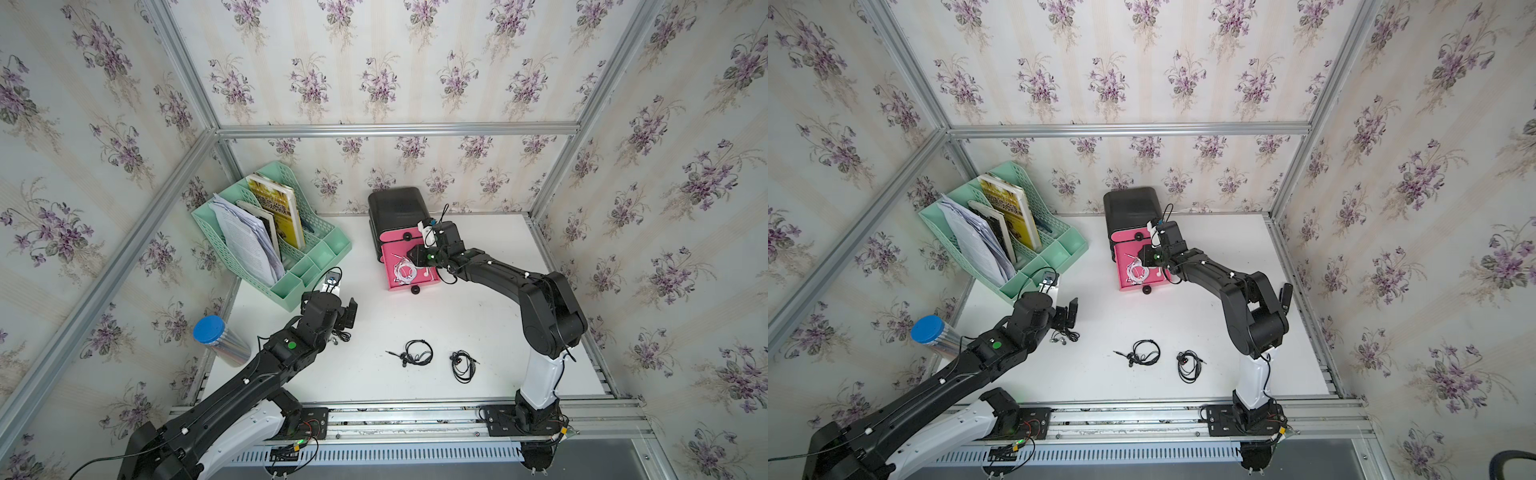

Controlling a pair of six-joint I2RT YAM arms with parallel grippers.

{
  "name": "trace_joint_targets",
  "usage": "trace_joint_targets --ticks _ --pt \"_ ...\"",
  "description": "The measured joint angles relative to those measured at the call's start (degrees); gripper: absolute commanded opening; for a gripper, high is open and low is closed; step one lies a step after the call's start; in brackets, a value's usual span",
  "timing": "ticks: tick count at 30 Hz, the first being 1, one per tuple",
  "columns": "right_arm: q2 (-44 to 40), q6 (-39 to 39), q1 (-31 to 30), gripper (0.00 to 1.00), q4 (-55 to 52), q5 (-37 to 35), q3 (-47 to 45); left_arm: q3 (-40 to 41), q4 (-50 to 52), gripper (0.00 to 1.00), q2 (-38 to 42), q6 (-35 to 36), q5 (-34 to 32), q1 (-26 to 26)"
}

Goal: Place the wired earphones into the drawer by color
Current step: Adjust the wired earphones in the drawer.

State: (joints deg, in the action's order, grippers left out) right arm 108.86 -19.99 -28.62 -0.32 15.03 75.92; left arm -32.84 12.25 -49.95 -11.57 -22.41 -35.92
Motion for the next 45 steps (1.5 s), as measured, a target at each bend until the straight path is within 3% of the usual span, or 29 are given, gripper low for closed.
trace_joint_targets --ticks 8,18,24,45 --pt "0.83 0.0 -1.18 0.3 -1.51 -0.59 1.57 0.0 0.0 0.99 0.15 0.0 0.0 0.0" --pt "-4.11 -0.55 -0.98 0.36 -3.02 -9.7 -2.01 0.0 0.0 0.99 0.26 -0.02 0.24 0.0" --pt "-2.95 0.48 -0.98 0.36 -4.63 -13.7 -1.7 0.0 0.0 0.99 0.24 -0.02 0.39 0.0" --pt "5.11 3.96 -1.77 0.3 -8.57 -15.67 3.15 0.0 0.0 0.99 0.22 0.0 0.39 0.0"
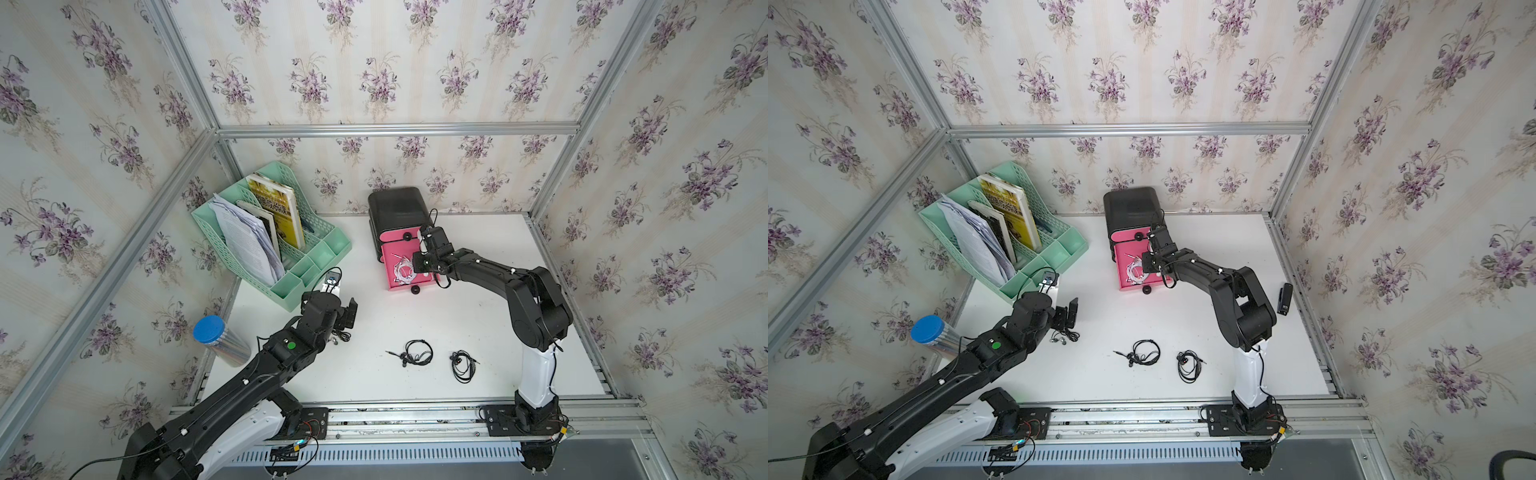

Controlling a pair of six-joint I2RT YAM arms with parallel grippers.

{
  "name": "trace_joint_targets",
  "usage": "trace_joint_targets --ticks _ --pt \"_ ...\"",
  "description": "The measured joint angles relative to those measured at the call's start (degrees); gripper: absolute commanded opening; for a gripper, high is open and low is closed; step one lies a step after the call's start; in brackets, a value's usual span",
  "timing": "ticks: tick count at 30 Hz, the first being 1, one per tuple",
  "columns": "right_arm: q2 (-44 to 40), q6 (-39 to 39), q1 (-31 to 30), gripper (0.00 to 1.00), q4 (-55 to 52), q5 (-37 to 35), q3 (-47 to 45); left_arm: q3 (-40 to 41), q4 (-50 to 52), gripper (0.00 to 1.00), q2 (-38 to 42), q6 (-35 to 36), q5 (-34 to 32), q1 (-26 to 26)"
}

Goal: Place the wired earphones into the drawer by color
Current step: Adjust the wired earphones in the drawer.

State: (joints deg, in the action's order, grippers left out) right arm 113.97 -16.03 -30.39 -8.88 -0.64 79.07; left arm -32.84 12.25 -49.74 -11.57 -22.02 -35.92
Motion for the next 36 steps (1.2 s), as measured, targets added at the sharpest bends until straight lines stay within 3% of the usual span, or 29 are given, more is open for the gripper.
trace_joint_targets --ticks 14,36 --pt "1.9 -2.01 0.0 0.28 1.4 0.76 1.51 0.0 0.0 0.99 0.04 0.0 -0.02 0.0" --pt "2.64 -6.45 0.02 0.29 5.62 10.21 1.51 0.0 0.0 0.99 0.22 -0.02 -0.02 0.0"
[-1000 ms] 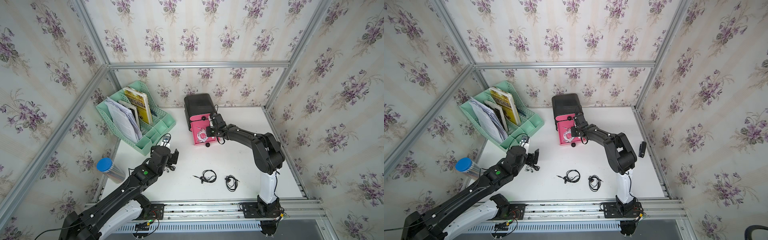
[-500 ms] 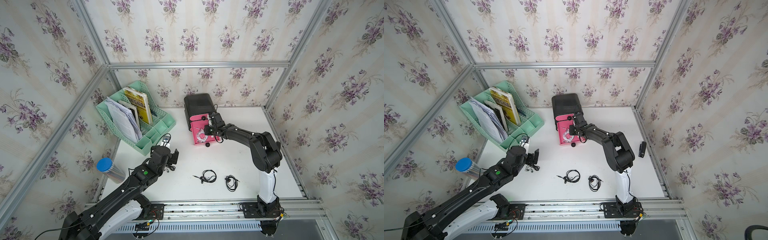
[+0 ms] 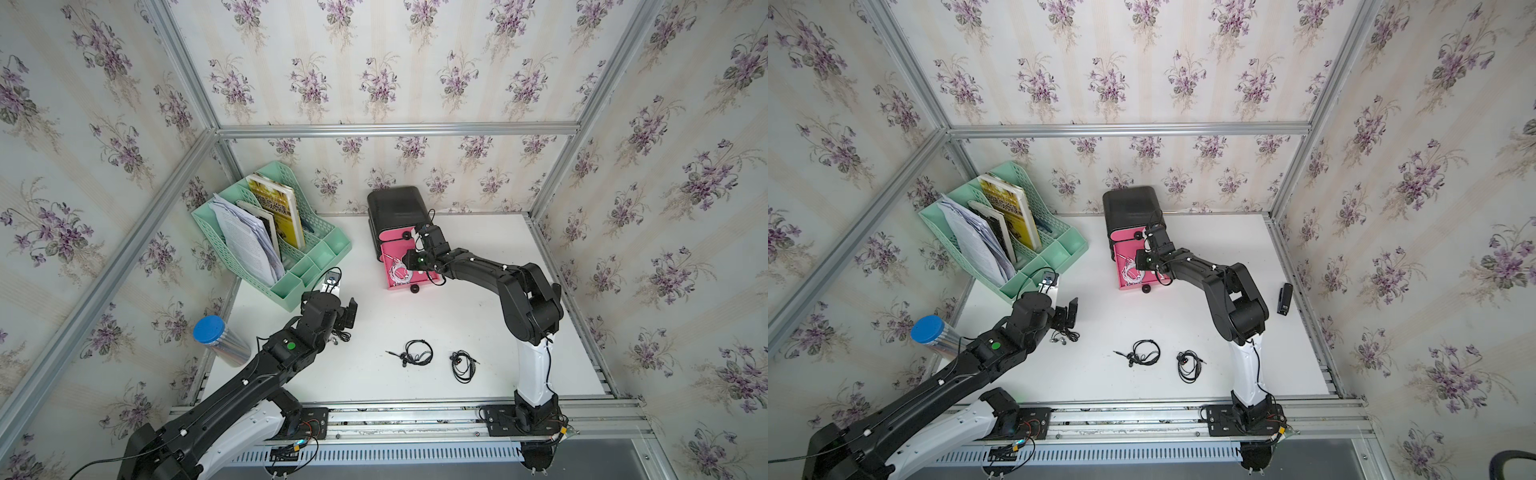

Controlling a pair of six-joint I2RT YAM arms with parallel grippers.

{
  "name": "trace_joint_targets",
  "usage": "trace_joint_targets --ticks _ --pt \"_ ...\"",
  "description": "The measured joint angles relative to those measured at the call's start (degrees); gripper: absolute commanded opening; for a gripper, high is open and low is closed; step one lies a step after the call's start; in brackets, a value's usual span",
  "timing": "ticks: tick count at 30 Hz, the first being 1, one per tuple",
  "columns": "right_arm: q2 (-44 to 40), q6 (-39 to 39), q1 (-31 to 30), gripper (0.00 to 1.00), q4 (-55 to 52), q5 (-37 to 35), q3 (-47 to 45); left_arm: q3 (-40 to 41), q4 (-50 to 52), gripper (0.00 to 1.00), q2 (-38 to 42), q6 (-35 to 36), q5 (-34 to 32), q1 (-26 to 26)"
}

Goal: Place the wired earphones into the drawer by color
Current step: Adjust the wired earphones in the drawer, then close the drawer in the storage box.

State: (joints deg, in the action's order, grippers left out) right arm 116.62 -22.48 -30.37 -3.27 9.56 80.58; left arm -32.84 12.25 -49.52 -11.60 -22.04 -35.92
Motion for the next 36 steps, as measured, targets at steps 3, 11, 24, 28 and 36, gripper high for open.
trace_joint_targets --ticks 3,11,24,28,36 --pt "-3.13 0.04 0.0 0.32 0.07 -1.64 -1.46 0.0 0.0 0.99 0.04 0.0 0.0 0.0" --pt "-13.07 0.81 -0.02 0.4 0.52 -6.58 -7.91 0.0 -0.02 0.99 -0.39 0.0 0.52 0.0" --pt "-30.71 -0.63 -2.97 0.42 3.54 -5.18 -31.54 -3.72 -1.84 0.99 -5.22 -1.07 4.85 0.0" --pt "-30.86 -2.03 -4.07 0.44 6.23 -4.2 -36.17 -4.52 -2.91 0.99 -6.25 -1.01 5.38 0.0" --pt "-25.24 -4.33 -4.66 0.46 11.93 -4.11 -37.29 -1.62 -3.43 0.99 -3.72 -0.87 4.35 0.0"
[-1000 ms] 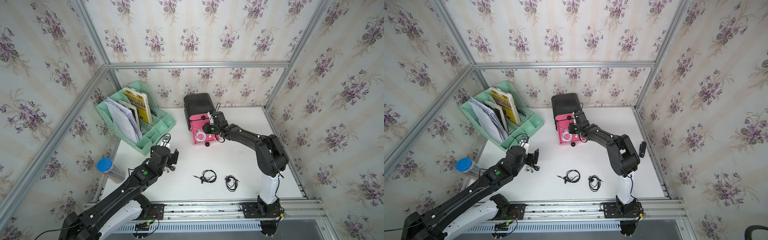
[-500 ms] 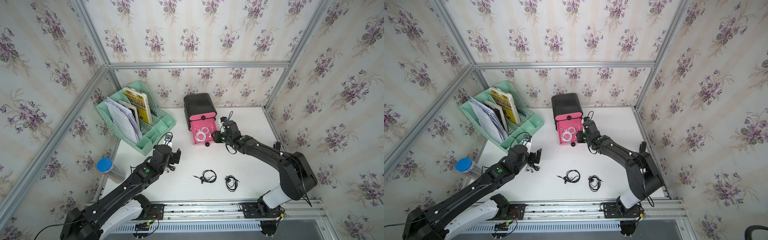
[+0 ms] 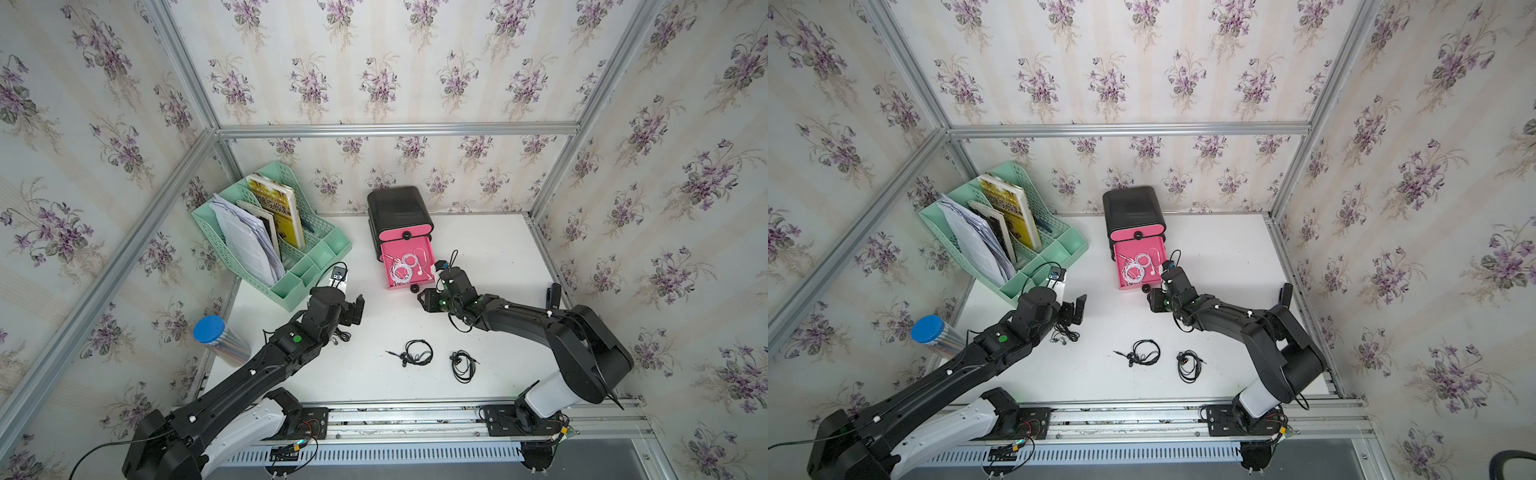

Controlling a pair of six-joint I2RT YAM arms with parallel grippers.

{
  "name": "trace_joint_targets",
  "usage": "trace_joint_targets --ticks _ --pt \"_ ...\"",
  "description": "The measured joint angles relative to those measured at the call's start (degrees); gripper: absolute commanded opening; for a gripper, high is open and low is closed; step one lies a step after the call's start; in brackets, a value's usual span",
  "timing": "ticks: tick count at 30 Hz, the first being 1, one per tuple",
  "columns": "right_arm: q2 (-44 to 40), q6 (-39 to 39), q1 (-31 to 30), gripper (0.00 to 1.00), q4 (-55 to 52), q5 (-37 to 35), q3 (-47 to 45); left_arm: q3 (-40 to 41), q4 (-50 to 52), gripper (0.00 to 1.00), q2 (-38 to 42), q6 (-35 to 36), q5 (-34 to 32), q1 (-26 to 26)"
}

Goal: Place the wired earphones into the drawer by color
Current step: Close the drawer in the storage box.

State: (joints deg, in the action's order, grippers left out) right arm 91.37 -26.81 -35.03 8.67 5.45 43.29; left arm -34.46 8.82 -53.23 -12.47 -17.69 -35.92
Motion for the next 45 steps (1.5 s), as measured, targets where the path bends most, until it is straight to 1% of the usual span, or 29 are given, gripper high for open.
trace_joint_targets --ticks 8,12,20,23,28,40,45 --pt "5.29 -0.39 -0.33 0.45 4.28 -0.31 2.84 0.46 0.0 0.99 1.18 0.04 -1.16 0.0" --pt "7.04 -0.44 -0.39 0.43 5.55 -1.55 3.74 0.48 0.0 0.99 1.18 0.07 -1.22 0.0" --pt "10.29 -0.61 -0.57 0.39 8.59 -1.9 4.2 0.48 0.0 0.99 1.05 0.07 -1.38 0.0" --pt "10.78 -0.59 -0.57 0.36 9.55 -2.03 4.2 0.48 0.0 0.99 1.03 0.07 -1.4 0.0" --pt "10.62 -0.59 -0.59 0.29 9.86 -2.51 4.13 0.48 0.0 0.99 0.96 0.07 -1.4 0.0" --pt "5.42 -0.61 -0.57 0.28 9.09 -4.52 3.32 0.48 0.0 0.99 0.96 0.07 -1.4 0.0" --pt "4.42 -0.33 -0.55 0.28 7.34 -5.55 4.96 0.48 0.0 0.99 0.96 0.07 -1.38 0.0"
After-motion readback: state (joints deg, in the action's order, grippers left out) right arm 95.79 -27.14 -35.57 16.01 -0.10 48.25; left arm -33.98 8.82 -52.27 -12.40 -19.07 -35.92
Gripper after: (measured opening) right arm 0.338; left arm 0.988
